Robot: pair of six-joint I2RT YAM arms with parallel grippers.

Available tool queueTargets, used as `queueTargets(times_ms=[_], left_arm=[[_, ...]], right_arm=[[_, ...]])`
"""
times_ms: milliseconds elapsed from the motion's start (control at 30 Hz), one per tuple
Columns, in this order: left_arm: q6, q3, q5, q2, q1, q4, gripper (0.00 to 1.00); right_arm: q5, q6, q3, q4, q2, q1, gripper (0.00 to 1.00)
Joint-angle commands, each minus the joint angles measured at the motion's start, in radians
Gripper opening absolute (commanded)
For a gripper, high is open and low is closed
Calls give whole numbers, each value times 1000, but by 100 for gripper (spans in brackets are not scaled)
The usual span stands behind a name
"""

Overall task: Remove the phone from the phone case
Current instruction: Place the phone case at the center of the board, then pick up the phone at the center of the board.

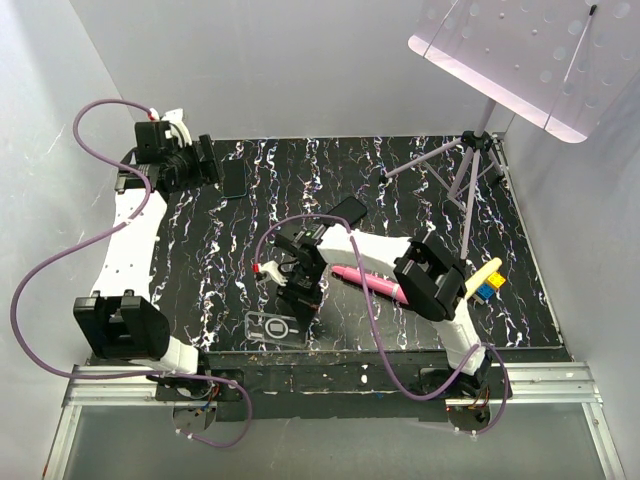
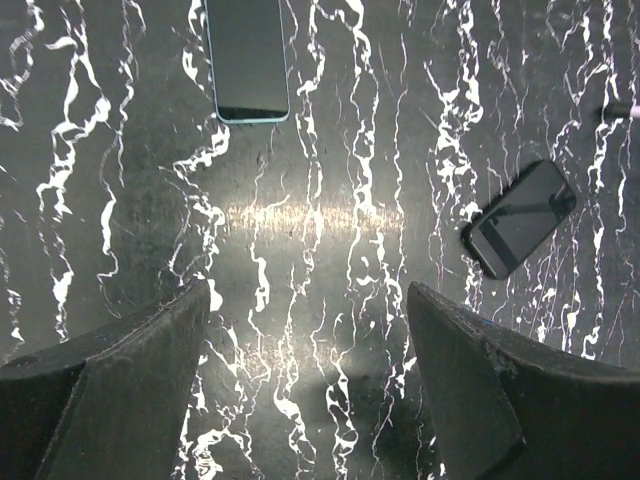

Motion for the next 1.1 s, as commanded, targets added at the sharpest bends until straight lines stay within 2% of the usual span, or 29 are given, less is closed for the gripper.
queueTargets(times_ms=[0, 33, 133, 233, 400, 500, 533, 633, 767, 933, 1067], left_arm=[[-21, -31, 34, -20, -6, 21, 79], [-26, -32, 48, -19, -4, 23, 79], [-38, -47, 77, -26, -4, 34, 79], [-44, -51, 94, -37, -4, 31, 79], [-47, -70, 100, -71, -3, 34, 79], [-50, -84, 111, -74, -4, 40, 79], [-50, -87, 111, -72, -38, 40, 79], [-30, -90, 105, -52, -50, 40, 82], [-35, -109, 134, -28, -58, 46, 84], [-59, -164, 213, 1, -110, 120, 85], [-89, -205, 261, 61, -214, 187, 84]], right_arm=[[29, -59, 69, -43, 32, 1, 1], [39, -59, 74, -43, 38, 1, 1], [116, -48, 84, -17, 52, 1, 10], [222, -36, 69, 41, 44, 4, 11], [325, -28, 31, 138, 3, 6, 23], [392, -19, 2, 200, -29, 9, 35], [414, -14, -9, 225, -42, 9, 39], [470, 15, -40, 266, -81, 3, 46], [409, 72, -104, 308, -199, -29, 59], [409, 210, -245, 403, -406, -89, 60], [487, 380, -425, 494, -618, -178, 61]])
